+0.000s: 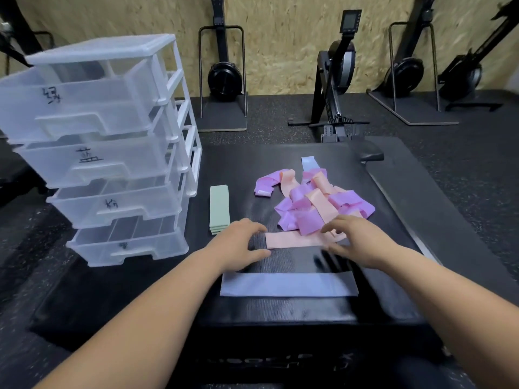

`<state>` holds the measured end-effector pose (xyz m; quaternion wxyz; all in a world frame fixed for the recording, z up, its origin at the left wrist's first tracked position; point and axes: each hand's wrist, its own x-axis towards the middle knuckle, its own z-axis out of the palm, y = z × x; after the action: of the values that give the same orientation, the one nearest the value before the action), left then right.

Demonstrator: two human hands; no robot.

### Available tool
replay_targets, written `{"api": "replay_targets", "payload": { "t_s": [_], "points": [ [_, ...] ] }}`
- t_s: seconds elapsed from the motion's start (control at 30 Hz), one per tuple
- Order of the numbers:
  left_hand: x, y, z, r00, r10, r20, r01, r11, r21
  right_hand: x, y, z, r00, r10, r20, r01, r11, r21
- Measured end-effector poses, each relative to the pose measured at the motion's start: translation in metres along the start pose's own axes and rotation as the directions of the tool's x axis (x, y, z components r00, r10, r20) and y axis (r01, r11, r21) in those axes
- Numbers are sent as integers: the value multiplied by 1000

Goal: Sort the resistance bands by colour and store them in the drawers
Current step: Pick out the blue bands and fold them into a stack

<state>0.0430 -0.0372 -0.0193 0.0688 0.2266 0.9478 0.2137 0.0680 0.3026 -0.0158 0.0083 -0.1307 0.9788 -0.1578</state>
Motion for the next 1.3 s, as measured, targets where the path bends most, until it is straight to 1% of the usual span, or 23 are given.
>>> {"api": "replay_targets", "payload": {
  "t_s": [0.23, 0.37, 0.47, 0.53, 0.67, 0.77, 0.87, 0.93, 1.0, 1.1, 1.2, 1.3],
  "points": [
    [93, 26, 16, 998, -34, -53, 33, 999, -19, 91, 20, -14, 988, 112, -110, -109, 994, 31],
    [146, 28, 36, 989, -74, -129, 75, 997, -3, 146, 44, -11, 971, 162, -176, -157, 987, 40],
    [181, 22, 53, 978, -107, -179, 116, 993, 36, 188, 61, -6, 959, 242, -150, -234, 970, 70],
    [196, 17, 66, 976, -133, -170, 144, 988, 52, 217, 73, 1, 952, 284, -115, -279, 958, 63],
    [197, 11, 86, 975, -127, -184, 149, 983, 110, 269, 89, 15, 931, 348, -113, -344, 938, 52],
    [198, 10, 90, 968, -109, -226, 140, 982, 128, 299, 95, 23, 887, 450, -103, -449, 893, 35],
    [199, 8, 93, 961, -98, -257, 141, 978, 154, 317, 93, 33, 809, 559, -180, -569, 823, 1],
    [199, 7, 96, 961, -103, -257, 145, 978, 152, 321, 92, 39, 773, 597, -215, -609, 793, 15],
    [200, 6, 97, 959, -97, -265, 141, 979, 150, 324, 92, 40, 766, 608, -209, -609, 790, 69],
    [200, 6, 97, 955, -91, -281, 140, 977, 161, 326, 94, 35, 772, 616, -157, -574, 782, 245],
    [199, 7, 98, 959, -103, -264, 151, 975, 165, 318, 90, 31, 781, 613, -119, -540, 759, 363],
    [200, 7, 96, 955, -108, -277, 154, 976, 152, 306, 82, 25, 789, 603, -115, -476, 719, 506]
  ]
}}
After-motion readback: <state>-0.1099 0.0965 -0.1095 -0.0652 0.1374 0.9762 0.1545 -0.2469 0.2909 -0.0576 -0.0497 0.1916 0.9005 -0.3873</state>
